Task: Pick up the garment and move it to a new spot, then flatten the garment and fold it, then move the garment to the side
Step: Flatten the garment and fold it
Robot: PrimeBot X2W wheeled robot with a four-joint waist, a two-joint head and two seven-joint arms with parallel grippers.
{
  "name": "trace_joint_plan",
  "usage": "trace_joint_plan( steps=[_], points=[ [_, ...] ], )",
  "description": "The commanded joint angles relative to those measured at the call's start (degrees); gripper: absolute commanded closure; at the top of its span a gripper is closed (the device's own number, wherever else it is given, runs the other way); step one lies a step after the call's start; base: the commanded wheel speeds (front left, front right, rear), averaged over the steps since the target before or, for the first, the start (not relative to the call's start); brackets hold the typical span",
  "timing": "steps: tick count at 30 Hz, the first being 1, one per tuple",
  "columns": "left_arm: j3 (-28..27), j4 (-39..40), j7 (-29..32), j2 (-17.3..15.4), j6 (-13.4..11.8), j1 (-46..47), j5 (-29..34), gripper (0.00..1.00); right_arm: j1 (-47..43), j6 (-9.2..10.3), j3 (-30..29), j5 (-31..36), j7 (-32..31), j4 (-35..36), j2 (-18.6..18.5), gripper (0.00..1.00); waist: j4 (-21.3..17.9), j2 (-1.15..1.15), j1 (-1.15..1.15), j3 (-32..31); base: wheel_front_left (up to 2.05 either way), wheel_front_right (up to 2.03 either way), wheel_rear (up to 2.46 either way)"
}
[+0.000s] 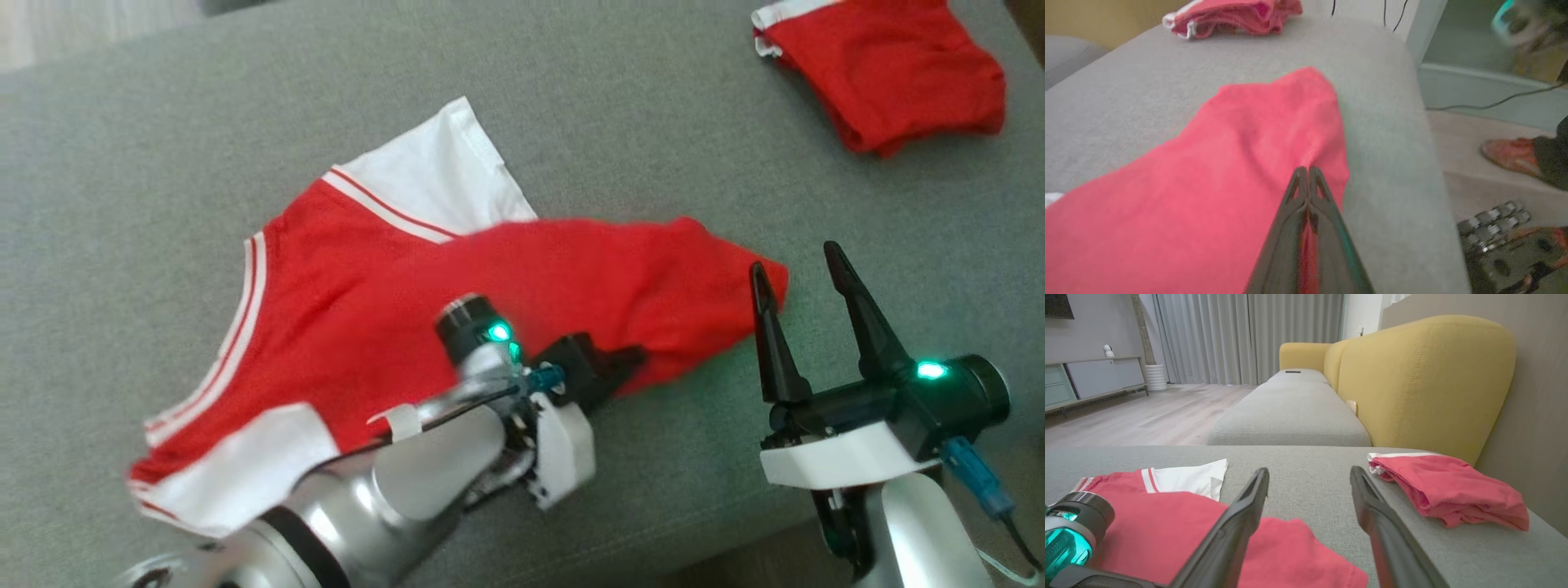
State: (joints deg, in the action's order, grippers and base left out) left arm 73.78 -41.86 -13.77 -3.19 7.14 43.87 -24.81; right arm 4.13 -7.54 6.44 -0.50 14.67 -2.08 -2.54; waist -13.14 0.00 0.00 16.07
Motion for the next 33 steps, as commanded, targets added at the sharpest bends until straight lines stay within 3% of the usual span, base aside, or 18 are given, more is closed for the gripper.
trace_joint_plan(
  steps=[1, 5, 11, 16, 20, 21, 22, 23, 24, 25, 28, 29, 33],
  points=[
    [-0.83, 2.92, -0.61, 0.3, 0.32, 0.91, -1.65, 1.0, 0.35, 0.05, 0.93, 0.09, 0.33, 1.55, -0.33, 0.0, 0.45, 0.0, 0.0, -1.16, 0.0, 0.0, 0.0],
    [-0.6, 10.4, -0.97, -0.49, 0.34, 0.07, -10.88, 1.0, -0.84, 0.05, 0.86, 0.08, 0.33, 1.29, -0.33, 0.0, 0.93, 0.0, 0.0, -3.92, 0.0, 0.0, 0.0],
    [-3.06, 20.14, -1.0, -6.99, 0.34, 1.18, -25.57, 1.0, -2.02, 0.05, 1.3, -0.06, 0.33, 1.21, -0.33, 0.0, 1.12, 0.0, 0.0, -6.04, 0.0, 0.0, 0.0],
    [-8.84, 13.77, -1.07, -10.1, -0.19, 2.74, -30.63, 1.0, -1.95, 0.05, 1.98, -0.2, 0.33, 1.5, -0.33, 0.0, 0.68, 0.0, 0.0, -5.37, 0.0, 0.0, 0.0],
    [-14.05, 4.74, -1.19, -8.31, -1.9, 3.58, -31.11, 1.0, -1.55, 0.05, 2.43, 0.02, 0.33, 1.53, -0.33, 0.0, 0.32, 0.0, 0.0, -4.14, 0.0, 0.0, 0.0],
    [-16.07, 2.8, -1.19, -7.68, -2.84, 3.7, -30.55, 0.91, -1.41, 0.05, 2.52, 0.06, 0.33, 1.56, -0.33, 0.0, 0.21, 0.0, 0.0, -3.81, 0.0, 0.0, 0.0],
    [-18.18, 1.28, -1.2, -6.9, -3.56, 3.6, -29.94, 0.51, -1.29, 0.05, 2.59, 0.14, 0.33, 1.57, -0.33, 0.0, 0.13, 0.0, 0.0, -3.56, 0.0, 0.0, 0.0],
    [-20.57, 0.34, -1.2, -6.2, -4.29, 3.5, -28.91, 0.37, -1.18, 0.05, 2.66, 0.18, 0.33, 1.62, -0.33, 0.0, 0.06, 0.0, 0.0, -3.32, 0.0, 0.0, 0.0],
    [-23.21, -0.16, -1.21, -5.63, -5.43, 3.3, -27.38, 0.12, -1.1, 0.05, 2.67, 0.19, 0.33, 1.7, -0.33, 0.0, 0.07, 0.0, 0.0, -3.17, 0.0, 0.0, 0.0],
    [-25.99, -0.08, -1.21, -5.01, -6.46, 2.83, -25.65, 0.0, -1.06, 0.05, 2.59, 0.23, 0.33, 1.76, -0.33, 0.0, 0.17, 0.0, 0.0, -3.09, 0.0, 0.0, 0.0],
    [-31.71, 1.22, -1.21, -3.56, -7.87, 0.2, -19.48, 0.0, -1.29, 0.05, 2.37, 0.57, 0.33, 1.69, -0.33, 0.0, 0.83, 0.0, 0.0, -3.32, 0.0, 0.0, 0.0],
    [-34.92, 3.69, -1.22, -2.86, -8.59, -2.05, -14.86, 0.0, -1.74, 0.05, 2.26, 0.82, 0.33, 1.58, -0.33, 0.0, 1.56, 0.0, 0.0, -3.78, 0.0, 0.0, 0.0],
    [-39.47, 10.47, -1.22, -1.73, -9.16, -9.08, -7.01, 0.0, -2.98, 0.05, 1.87, 0.88, 0.33, 1.54, -0.33, 0.0, 3.86, 0.0, 0.0, -5.03, 0.0, 0.0, 0.0]
  ],
)
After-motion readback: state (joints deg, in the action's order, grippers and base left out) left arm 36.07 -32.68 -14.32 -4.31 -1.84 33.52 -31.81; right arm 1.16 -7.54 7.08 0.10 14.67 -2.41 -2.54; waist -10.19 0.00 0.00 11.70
